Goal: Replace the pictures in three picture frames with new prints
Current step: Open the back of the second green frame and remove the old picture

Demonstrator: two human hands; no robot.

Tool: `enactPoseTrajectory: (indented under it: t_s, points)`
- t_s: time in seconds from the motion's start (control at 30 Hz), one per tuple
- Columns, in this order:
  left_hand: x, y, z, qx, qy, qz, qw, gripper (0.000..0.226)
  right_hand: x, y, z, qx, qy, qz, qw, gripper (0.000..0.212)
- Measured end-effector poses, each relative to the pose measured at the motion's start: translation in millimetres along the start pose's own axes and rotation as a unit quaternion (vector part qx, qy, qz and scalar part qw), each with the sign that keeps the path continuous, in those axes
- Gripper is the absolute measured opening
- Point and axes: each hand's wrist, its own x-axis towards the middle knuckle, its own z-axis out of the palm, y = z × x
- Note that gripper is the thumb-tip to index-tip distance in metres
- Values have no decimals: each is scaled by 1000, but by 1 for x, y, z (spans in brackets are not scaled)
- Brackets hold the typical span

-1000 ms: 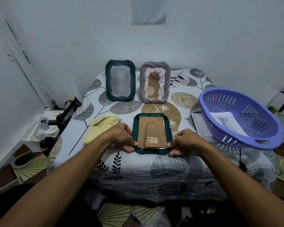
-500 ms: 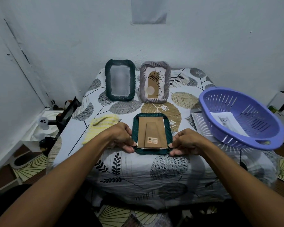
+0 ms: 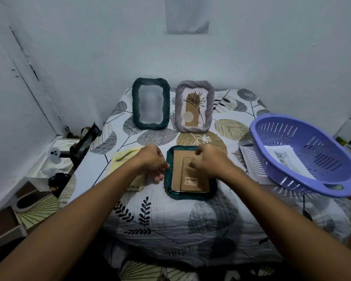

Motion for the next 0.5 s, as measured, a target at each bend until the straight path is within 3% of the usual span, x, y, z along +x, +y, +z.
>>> enactPoseTrajectory:
  t_s: [0.13, 0.33, 0.5]
  points:
    - [12, 1, 6, 3, 37, 19, 999, 16, 16, -15, 19, -104, -8, 15, 994, 62]
    - [26, -11, 9, -22, 50, 6, 998, 22, 23, -13, 26, -89, -40, 44, 994, 55]
    - [24, -12, 9, -24, 52, 9, 998, 21, 28, -6, 27, -33, -29, 49, 998, 38]
